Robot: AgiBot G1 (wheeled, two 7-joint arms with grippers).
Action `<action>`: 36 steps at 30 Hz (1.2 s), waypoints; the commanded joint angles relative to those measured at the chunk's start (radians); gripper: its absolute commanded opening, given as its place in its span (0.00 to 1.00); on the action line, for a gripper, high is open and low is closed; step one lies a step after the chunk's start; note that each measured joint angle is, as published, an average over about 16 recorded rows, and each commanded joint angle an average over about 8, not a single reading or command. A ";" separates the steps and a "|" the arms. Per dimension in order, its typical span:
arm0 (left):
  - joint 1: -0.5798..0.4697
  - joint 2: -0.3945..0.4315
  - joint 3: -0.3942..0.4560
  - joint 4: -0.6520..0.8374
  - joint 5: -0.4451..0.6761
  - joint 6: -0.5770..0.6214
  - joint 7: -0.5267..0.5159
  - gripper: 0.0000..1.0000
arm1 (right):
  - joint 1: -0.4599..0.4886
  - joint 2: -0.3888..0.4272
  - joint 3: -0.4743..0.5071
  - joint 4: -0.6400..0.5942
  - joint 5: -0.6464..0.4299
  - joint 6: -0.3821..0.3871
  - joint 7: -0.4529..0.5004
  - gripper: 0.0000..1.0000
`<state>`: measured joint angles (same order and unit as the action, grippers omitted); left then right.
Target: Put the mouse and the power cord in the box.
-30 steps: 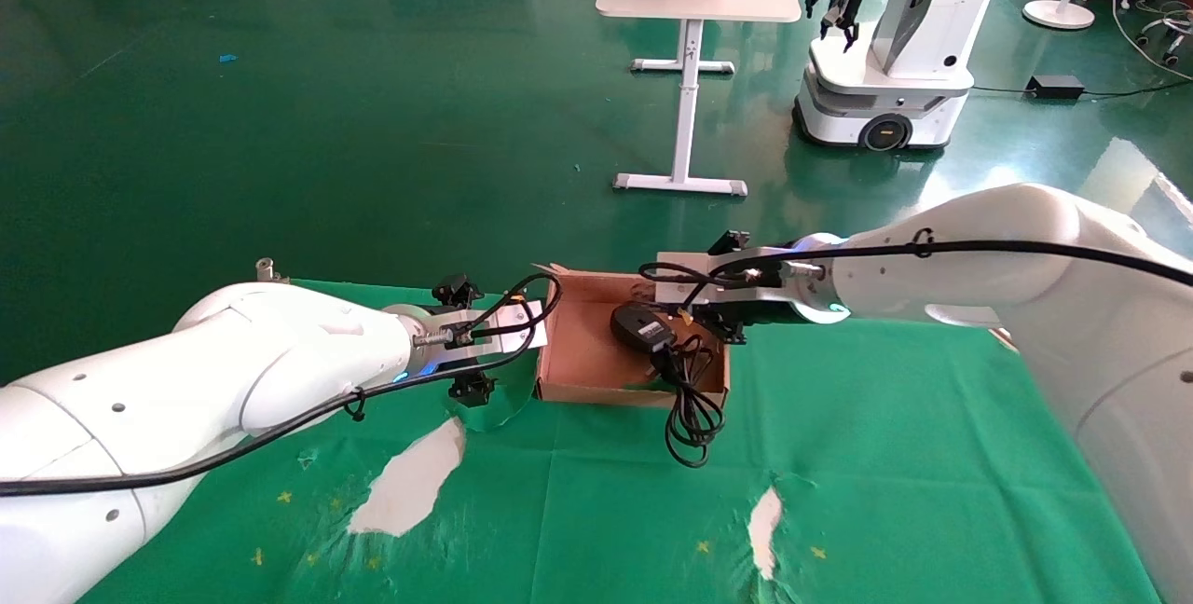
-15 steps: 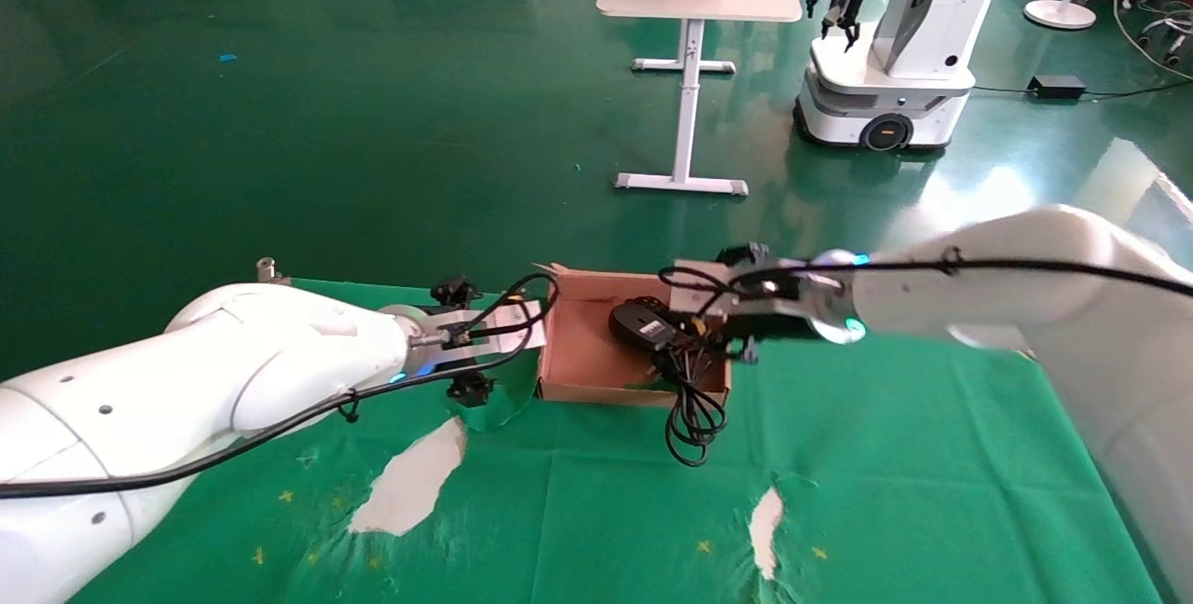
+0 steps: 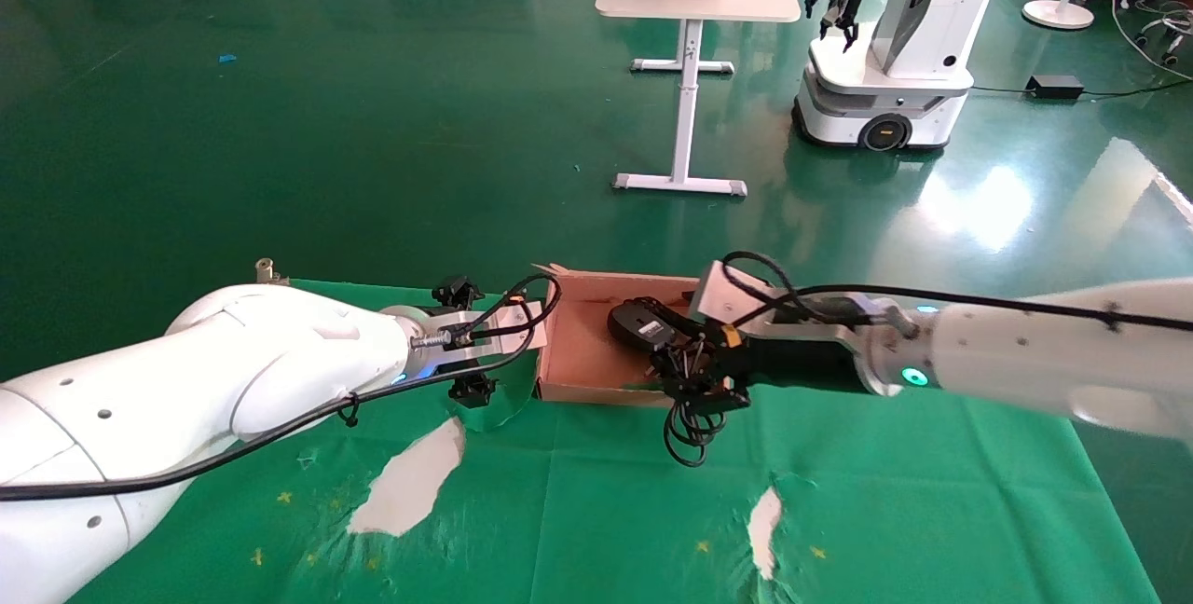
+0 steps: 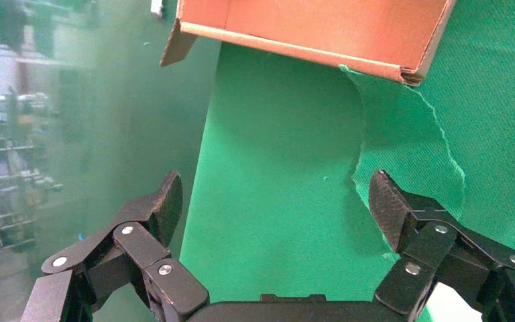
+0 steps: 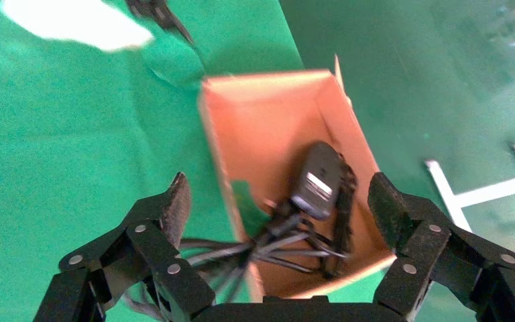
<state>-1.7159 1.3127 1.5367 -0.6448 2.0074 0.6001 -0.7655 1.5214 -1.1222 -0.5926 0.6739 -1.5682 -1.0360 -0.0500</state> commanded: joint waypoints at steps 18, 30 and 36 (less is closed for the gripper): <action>0.189 -0.206 -0.369 -0.188 -0.375 0.263 0.169 1.00 | -0.211 0.242 0.148 0.289 0.396 -0.217 0.112 1.00; 0.322 -0.352 -0.631 -0.321 -0.640 0.449 0.289 1.00 | -0.345 0.394 0.241 0.471 0.646 -0.354 0.183 1.00; 0.388 -0.424 -0.760 -0.387 -0.772 0.541 0.349 1.00 | -0.410 0.469 0.287 0.560 0.769 -0.422 0.218 1.00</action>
<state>-1.3282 0.8892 0.7772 -1.0312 1.2363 1.1408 -0.4170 1.1186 -0.6615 -0.3105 1.2240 -0.8131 -1.4504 0.1642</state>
